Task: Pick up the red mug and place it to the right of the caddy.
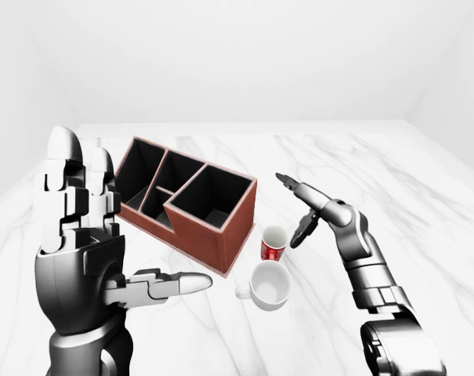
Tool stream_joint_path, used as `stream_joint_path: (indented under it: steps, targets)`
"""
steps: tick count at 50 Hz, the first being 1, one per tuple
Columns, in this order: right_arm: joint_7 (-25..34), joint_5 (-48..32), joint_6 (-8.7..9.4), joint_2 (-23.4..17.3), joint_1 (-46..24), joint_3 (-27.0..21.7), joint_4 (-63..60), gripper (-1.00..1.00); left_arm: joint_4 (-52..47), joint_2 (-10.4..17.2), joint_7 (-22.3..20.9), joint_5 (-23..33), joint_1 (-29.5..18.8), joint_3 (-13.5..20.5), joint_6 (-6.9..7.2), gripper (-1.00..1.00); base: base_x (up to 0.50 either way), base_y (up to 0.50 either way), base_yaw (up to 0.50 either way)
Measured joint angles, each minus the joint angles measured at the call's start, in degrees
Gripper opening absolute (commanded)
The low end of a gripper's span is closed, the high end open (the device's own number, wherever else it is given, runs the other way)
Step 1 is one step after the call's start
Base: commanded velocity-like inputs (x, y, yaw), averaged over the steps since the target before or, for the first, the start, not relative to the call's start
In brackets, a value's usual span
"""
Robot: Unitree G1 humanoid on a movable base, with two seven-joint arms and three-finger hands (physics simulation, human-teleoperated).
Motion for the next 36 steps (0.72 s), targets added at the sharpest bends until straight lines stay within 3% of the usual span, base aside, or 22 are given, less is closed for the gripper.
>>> stream_joint_path:
  steps: [9,23,29,36]
  targets:
    - [6.2,-1.7,0.0,-1.7,-2.7,0.0,-5.8,1.0,0.1,0.0,0.0,0.0,0.0,-0.1,0.0,1.0,0.0,0.0,0.0]
    - [6.2,-2.3,0.0,-3.0,-7.7,-1.4,-25.2,1.0,0.3,0.1,0.0,0.1,0.2,-0.5,0.0,1.0,0.0,0.0,0.0]
    - [6.2,0.5,0.0,-1.7,-5.2,-2.8,-36.1,1.0,0.8,0.1,0.0,0.2,0.3,-0.8,0.0,1.0,0.0,0.0,0.0]
    - [4.9,4.0,0.0,0.9,3.0,-2.5,-48.2,1.0,1.3,0.2,-0.1,0.2,0.5,-1.1,0.0,1.0,0.0,0.0,0.0]
